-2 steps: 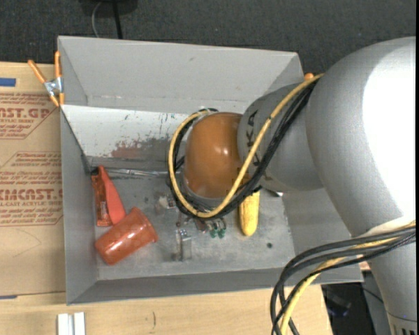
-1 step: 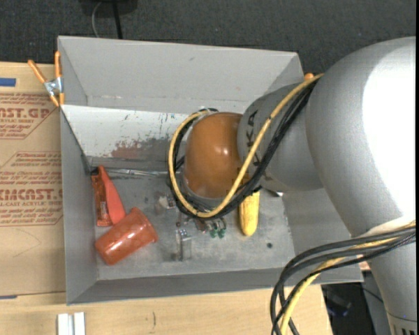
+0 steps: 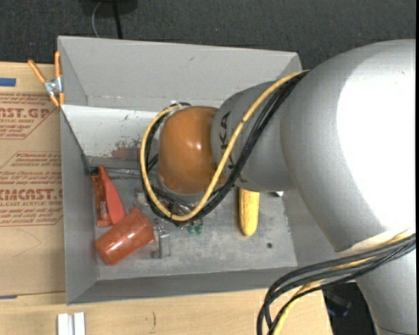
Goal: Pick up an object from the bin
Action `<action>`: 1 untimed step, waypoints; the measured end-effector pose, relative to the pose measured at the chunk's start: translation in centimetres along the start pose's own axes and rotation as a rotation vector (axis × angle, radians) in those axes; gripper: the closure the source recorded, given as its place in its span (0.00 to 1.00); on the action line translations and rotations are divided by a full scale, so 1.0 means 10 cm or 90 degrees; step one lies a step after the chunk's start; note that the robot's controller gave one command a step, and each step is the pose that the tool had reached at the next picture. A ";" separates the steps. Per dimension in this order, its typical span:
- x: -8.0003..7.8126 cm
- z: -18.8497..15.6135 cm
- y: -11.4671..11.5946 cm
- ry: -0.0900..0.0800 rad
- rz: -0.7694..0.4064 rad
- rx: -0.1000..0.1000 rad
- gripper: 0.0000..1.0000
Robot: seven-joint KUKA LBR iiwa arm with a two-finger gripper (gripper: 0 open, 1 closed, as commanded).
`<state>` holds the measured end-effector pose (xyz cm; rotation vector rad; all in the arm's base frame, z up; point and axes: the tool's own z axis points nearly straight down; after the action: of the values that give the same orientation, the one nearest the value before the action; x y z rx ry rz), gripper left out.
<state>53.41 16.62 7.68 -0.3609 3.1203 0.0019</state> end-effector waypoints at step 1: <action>0.01 0.02 0.39 -0.001 0.000 -0.001 0.00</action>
Offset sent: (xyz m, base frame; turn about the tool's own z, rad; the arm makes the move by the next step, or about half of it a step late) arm -0.0278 0.0541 -0.0068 -0.1245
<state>52.44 20.38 7.44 -0.3617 3.1189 0.0042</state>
